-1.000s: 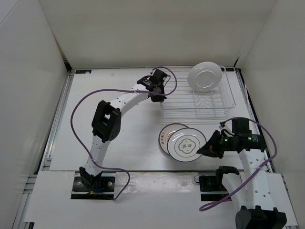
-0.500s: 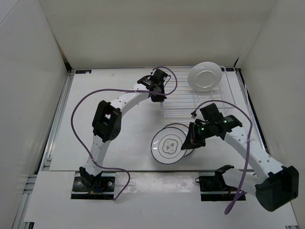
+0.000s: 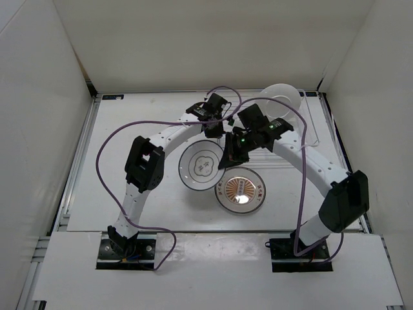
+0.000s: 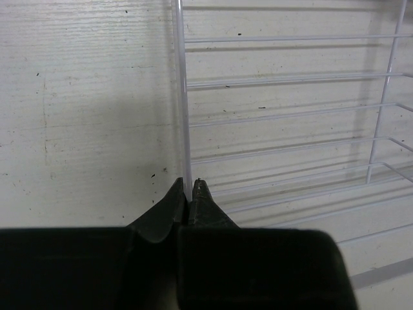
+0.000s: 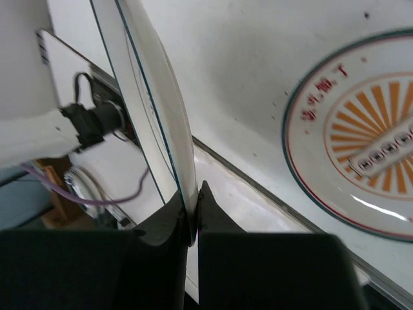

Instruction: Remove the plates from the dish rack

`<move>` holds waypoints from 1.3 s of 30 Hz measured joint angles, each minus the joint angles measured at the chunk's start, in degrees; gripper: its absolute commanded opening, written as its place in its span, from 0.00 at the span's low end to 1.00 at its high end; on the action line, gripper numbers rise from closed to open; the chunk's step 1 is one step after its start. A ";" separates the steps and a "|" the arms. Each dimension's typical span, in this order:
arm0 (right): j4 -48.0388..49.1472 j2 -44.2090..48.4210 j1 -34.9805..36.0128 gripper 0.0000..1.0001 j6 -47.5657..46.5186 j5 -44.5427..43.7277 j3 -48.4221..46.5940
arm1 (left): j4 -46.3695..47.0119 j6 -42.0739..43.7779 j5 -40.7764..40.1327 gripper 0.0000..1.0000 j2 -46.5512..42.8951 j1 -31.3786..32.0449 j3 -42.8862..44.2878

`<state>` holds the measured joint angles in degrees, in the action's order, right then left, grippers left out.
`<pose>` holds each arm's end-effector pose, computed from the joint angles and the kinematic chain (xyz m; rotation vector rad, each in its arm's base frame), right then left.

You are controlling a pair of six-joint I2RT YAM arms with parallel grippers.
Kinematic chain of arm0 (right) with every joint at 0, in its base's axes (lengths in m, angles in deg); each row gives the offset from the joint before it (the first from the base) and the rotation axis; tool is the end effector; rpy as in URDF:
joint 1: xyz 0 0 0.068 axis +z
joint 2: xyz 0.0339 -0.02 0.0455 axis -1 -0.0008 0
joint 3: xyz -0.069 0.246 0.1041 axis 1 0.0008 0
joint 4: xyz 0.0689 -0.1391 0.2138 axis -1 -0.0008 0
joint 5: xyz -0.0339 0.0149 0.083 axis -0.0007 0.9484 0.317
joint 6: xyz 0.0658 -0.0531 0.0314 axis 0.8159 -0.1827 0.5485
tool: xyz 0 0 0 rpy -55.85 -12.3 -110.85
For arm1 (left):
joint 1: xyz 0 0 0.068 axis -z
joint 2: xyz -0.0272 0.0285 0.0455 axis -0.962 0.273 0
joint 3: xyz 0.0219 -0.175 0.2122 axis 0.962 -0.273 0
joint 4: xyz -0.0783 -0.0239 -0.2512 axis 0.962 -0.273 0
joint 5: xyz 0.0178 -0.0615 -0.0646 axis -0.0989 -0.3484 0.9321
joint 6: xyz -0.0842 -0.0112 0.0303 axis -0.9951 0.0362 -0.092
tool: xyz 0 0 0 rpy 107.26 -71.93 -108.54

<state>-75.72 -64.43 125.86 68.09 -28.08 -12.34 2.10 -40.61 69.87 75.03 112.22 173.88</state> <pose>0.2567 0.2304 0.2804 -0.3112 2.7204 0.9947 0.4143 -0.3148 0.1895 -0.0187 2.6176 -0.3637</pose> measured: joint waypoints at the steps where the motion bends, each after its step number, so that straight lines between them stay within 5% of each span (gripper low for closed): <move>1: 1.40 -0.87 -0.02 0.00 1.27 0.35 -0.52 | 0.04 -0.02 0.00 0.00 0.00 0.00 -0.02; 18: -0.28 -10.19 4.92 0.00 9.11 -1.44 -2.84 | 5.75 1.20 0.94 0.00 -1.92 -0.09 -4.74; 24: -3.61 -12.31 5.84 0.29 9.97 -1.95 -5.60 | 7.85 2.32 2.10 0.00 -2.47 -0.26 -6.38; 26: -5.14 -13.31 6.25 0.30 9.73 -2.01 -6.82 | 9.86 2.60 2.67 0.00 -3.23 -0.42 -8.07; 28: -6.08 -14.47 6.67 0.15 9.79 -1.81 -8.13 | 11.65 3.02 3.32 0.00 -3.74 -0.52 -9.68; 39: -6.99 -16.09 8.00 0.23 9.73 -2.19 -8.63 | 19.78 5.27 6.45 0.00 -5.75 -1.27 -15.67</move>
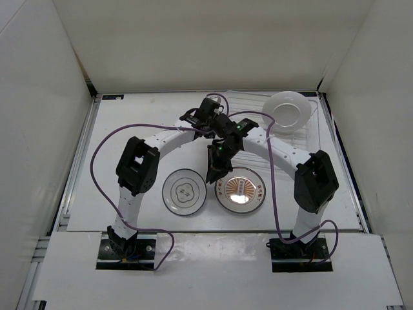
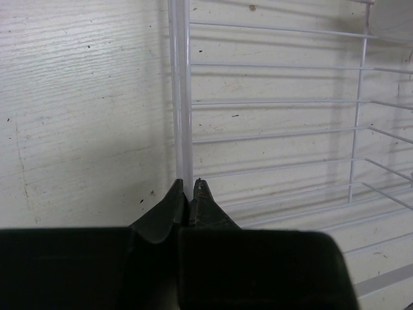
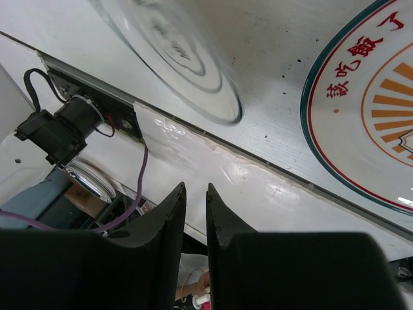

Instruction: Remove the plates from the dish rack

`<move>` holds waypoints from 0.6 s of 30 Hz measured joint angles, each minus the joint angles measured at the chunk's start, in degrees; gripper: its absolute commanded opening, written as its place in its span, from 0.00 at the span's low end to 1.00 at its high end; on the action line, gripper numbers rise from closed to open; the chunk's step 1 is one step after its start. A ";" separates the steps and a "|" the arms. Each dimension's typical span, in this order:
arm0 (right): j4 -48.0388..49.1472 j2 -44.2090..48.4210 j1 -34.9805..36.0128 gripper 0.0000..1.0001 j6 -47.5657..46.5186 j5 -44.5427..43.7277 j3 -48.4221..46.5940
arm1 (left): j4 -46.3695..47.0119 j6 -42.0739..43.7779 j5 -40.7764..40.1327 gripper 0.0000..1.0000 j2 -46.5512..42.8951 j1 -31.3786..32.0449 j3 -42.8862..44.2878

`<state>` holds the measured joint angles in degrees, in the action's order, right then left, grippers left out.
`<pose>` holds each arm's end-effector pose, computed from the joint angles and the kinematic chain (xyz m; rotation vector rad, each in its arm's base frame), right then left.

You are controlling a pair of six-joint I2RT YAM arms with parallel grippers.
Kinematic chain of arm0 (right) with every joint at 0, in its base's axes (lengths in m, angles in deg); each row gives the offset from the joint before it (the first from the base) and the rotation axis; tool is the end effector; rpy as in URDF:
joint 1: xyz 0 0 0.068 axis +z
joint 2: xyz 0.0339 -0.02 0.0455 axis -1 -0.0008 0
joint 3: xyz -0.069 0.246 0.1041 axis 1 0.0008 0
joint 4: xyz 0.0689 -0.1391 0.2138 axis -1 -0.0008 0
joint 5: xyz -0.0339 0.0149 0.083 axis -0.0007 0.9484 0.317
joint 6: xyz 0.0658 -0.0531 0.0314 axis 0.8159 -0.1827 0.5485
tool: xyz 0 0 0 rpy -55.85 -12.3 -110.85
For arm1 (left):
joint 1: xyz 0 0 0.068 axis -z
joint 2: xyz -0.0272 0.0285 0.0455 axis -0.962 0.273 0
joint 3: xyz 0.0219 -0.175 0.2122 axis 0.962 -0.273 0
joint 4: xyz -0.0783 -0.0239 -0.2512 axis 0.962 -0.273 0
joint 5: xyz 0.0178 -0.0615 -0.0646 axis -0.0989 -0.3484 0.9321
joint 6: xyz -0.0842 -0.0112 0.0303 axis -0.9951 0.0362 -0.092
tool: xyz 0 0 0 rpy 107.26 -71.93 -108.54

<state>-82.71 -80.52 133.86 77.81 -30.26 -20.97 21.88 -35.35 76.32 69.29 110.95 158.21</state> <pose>0.2548 0.2914 0.2226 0.1916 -2.9861 -0.8198 0.4115 -0.3096 0.1766 0.1115 2.4865 -0.5592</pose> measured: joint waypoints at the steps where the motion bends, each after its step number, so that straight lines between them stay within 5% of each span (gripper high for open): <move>1: 0.04 0.02 0.00 0.23 -0.15 -0.07 0.15 | 0.09 0.15 0.07 0.00 0.00 0.00 0.00; 11: -0.31 1.79 -0.81 0.20 -0.94 -1.18 2.51 | 0.61 0.74 0.20 0.00 -0.11 0.02 -0.07; 18: -12.13 9.42 -12.61 0.37 -4.09 -6.32 -9.03 | 1.57 0.07 -0.46 0.00 -0.76 0.02 -1.53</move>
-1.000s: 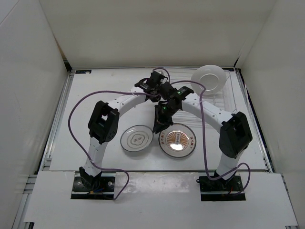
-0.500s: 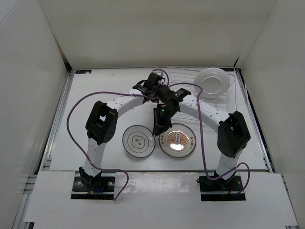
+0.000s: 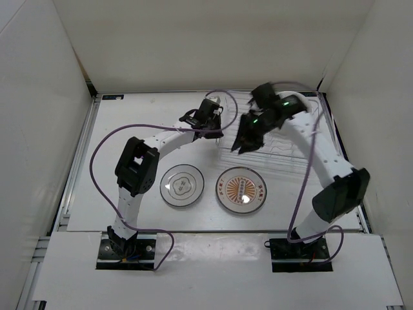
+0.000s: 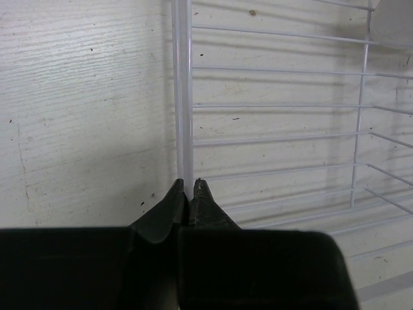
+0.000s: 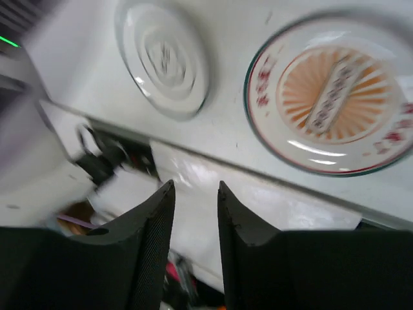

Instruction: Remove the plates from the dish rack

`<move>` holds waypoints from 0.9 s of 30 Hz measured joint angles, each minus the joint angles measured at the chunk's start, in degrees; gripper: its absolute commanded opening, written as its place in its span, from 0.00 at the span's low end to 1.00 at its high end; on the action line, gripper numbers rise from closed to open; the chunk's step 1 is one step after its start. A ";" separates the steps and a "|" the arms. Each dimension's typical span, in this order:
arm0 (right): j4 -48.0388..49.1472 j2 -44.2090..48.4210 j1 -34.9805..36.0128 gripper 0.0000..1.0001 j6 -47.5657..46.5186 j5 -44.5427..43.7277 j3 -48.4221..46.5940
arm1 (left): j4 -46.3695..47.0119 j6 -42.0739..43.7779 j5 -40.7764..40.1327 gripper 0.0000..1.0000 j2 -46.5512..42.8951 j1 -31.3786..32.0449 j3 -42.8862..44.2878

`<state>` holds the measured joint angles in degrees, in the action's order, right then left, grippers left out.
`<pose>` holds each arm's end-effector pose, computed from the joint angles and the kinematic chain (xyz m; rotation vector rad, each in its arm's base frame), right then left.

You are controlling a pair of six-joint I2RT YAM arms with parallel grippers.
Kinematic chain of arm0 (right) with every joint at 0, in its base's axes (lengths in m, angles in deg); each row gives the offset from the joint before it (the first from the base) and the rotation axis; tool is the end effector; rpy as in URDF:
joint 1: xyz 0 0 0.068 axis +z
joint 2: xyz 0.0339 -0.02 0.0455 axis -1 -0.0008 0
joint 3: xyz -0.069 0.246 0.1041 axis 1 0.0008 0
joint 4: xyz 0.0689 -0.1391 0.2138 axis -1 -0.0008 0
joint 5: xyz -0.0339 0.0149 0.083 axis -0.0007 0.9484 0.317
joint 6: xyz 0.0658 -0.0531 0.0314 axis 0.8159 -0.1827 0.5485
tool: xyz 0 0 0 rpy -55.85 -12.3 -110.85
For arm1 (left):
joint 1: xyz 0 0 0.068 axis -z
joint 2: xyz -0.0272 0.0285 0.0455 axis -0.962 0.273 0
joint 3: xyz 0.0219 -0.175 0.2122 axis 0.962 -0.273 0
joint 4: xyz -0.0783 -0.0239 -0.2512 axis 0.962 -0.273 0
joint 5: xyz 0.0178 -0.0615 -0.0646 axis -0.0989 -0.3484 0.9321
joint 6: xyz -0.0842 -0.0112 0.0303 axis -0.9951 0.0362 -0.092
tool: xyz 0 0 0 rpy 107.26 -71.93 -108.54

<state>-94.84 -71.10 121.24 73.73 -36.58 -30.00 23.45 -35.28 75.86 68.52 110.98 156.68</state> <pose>0.2855 0.2027 0.3138 0.0314 2.8560 0.7389 0.4100 -0.3080 0.1766 0.1092 2.4703 -0.5584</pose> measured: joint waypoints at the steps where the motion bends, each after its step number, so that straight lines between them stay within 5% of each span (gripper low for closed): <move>1: -1.07 0.96 -3.63 0.37 -0.22 -0.50 -3.48 | 0.35 -0.22 -0.17 0.00 -0.15 0.00 -0.35; 8: -3.89 2.40 -26.29 0.48 3.43 0.00 -16.35 | 1.16 -2.01 -1.66 0.00 -0.96 0.02 -1.38; 13: -5.51 -6.99 -34.51 0.77 8.79 5.11 -23.67 | 0.79 -2.89 -2.47 0.00 -1.03 0.15 -1.27; 17: -5.18 -17.97 -37.81 0.89 12.20 8.76 -30.71 | 0.31 -3.13 -3.28 0.00 -1.01 0.39 -1.01; 27: -1.55 -29.05 -43.04 0.91 18.03 14.95 -33.20 | 0.90 -3.96 -3.58 0.00 -1.31 0.26 -1.90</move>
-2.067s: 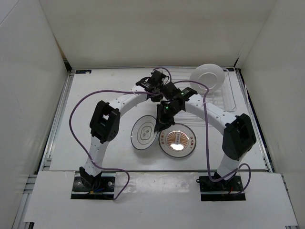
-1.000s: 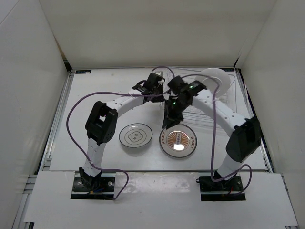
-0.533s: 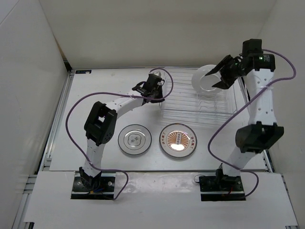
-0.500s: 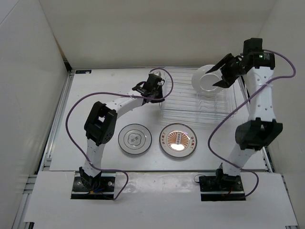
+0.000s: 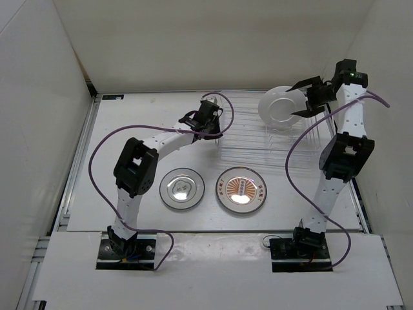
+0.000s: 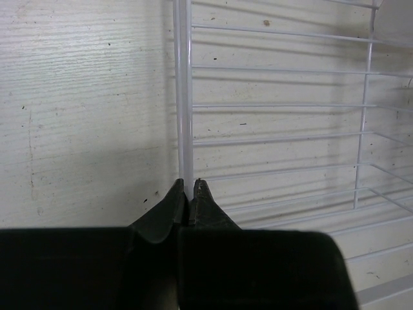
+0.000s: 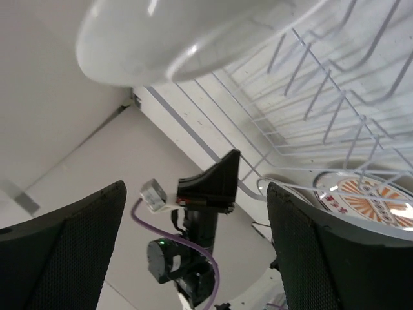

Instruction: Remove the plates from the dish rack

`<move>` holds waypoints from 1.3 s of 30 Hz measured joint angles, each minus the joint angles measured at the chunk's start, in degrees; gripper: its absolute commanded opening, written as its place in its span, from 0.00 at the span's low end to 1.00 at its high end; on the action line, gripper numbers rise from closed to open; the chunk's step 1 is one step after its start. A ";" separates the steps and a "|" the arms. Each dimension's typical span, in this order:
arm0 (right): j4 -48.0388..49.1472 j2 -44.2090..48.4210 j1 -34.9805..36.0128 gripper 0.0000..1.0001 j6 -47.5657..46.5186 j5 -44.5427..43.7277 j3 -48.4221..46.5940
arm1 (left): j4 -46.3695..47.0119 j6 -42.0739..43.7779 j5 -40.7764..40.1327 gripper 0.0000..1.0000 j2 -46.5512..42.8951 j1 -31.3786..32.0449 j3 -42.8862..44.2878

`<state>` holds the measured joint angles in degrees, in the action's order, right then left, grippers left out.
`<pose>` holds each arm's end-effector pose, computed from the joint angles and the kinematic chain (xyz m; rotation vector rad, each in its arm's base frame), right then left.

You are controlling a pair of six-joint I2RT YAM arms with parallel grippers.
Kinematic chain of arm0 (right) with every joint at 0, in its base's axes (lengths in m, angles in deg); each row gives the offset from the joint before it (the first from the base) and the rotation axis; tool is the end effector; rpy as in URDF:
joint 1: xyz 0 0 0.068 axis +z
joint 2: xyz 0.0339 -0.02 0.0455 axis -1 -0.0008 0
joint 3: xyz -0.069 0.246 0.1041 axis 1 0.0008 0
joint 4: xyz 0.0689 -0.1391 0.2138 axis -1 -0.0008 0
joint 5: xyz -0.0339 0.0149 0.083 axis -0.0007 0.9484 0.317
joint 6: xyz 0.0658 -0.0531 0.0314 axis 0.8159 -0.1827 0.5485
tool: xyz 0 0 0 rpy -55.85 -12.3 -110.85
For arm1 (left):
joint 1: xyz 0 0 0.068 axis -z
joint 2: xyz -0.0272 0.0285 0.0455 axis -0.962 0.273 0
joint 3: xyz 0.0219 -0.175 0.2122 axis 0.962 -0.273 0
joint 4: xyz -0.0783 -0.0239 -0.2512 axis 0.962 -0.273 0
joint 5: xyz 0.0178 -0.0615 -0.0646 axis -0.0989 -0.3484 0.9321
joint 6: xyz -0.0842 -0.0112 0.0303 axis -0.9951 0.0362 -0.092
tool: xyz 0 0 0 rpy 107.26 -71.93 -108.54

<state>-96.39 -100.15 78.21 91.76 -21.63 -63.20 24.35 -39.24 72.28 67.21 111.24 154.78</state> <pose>0.4715 -0.0532 0.2998 1.3228 2.3890 1.0019 0.4074 -0.3027 0.1778 -0.0011 2.4556 -0.5261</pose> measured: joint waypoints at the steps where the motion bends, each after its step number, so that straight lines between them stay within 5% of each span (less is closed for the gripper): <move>1: 1.22 -0.46 -0.52 0.91 0.94 0.61 -0.09 | 0.09 0.00 0.02 0.00 -0.02 -0.02 -0.09; 15: 16.28 -8.70 -3.37 0.91 16.85 8.31 -1.68 | 2.03 -0.07 0.33 0.00 -0.72 -0.35 -2.29; 25: 15.74 -15.19 -2.95 0.88 13.66 14.36 -0.63 | 1.55 0.61 -0.44 0.00 -0.28 0.07 -1.33; 26: 15.47 -14.88 -2.93 0.83 12.26 14.69 0.39 | 1.46 0.61 -0.37 0.00 -0.28 0.07 -1.33; 29: 13.79 -12.79 -2.84 0.42 7.43 14.84 5.49 | 0.90 0.57 -0.04 0.00 -0.26 -0.04 -1.07; 30: 11.13 -11.30 -3.02 0.14 6.80 14.62 8.31 | 0.42 0.26 -0.48 0.00 -0.15 -0.04 -0.72; 31: 10.21 -10.12 -3.15 0.00 5.95 14.62 10.58 | 0.04 -0.11 -1.11 0.00 -0.04 -0.04 -0.39; 35: -3.30 -5.31 -3.23 0.00 2.47 9.62 15.10 | -1.01 1.97 -0.66 0.00 0.55 -0.61 0.98; 39: 0.81 -1.95 -3.87 0.00 0.98 11.74 15.13 | -2.03 1.09 -1.40 0.00 1.07 -0.76 1.84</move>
<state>-95.59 -102.09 74.34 92.74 -9.89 -48.07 22.31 -38.14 70.88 68.28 110.47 156.61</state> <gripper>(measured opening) 0.211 0.097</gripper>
